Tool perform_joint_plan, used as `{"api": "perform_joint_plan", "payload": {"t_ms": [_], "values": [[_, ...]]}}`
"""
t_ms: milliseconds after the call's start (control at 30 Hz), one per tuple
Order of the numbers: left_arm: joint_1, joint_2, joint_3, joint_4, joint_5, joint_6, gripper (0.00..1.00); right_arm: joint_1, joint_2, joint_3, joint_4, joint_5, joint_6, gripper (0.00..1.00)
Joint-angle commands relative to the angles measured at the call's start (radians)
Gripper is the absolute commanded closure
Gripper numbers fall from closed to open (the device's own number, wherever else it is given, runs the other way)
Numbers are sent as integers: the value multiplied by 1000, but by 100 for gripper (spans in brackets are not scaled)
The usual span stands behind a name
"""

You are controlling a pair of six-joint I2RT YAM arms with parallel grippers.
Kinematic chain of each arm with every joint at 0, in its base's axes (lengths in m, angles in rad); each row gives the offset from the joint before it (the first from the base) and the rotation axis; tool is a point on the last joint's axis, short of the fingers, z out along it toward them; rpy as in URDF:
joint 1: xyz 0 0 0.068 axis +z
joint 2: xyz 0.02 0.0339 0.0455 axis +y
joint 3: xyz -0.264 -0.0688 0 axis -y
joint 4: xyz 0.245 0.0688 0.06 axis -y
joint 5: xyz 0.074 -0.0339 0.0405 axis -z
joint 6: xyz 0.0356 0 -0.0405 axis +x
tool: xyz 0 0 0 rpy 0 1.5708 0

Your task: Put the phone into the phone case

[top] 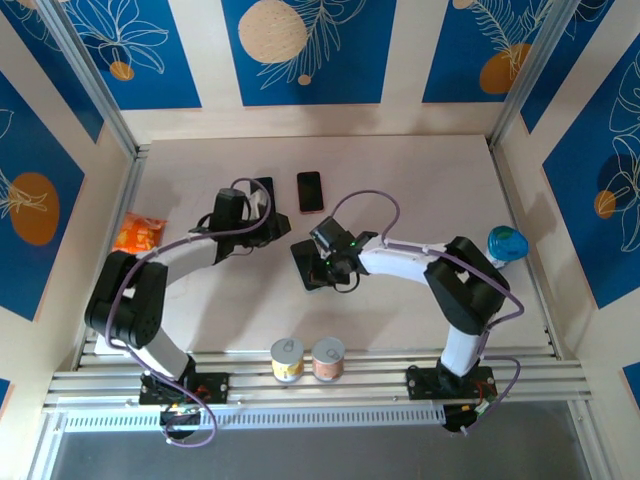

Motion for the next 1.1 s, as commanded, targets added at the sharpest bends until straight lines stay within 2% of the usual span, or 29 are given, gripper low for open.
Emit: {"api": "perform_joint_plan", "payload": {"t_ms": [0, 300, 567, 833, 1067], "values": [[19, -26, -51, -53, -2, 10, 58, -13, 35, 19, 15, -57, -36, 100], [45, -65, -104, -79, -10, 21, 58, -80, 87, -54, 111, -94, 38, 100], [65, -79, -103, -111, -13, 40, 58, -230, 61, -209, 221, -98, 175, 100], [77, -86, -112, -121, -16, 48, 58, -302, 5, -293, 239, -64, 217, 100], [87, -104, -118, -141, -17, 56, 58, -379, 0, -299, 264, -63, 234, 100]]}}
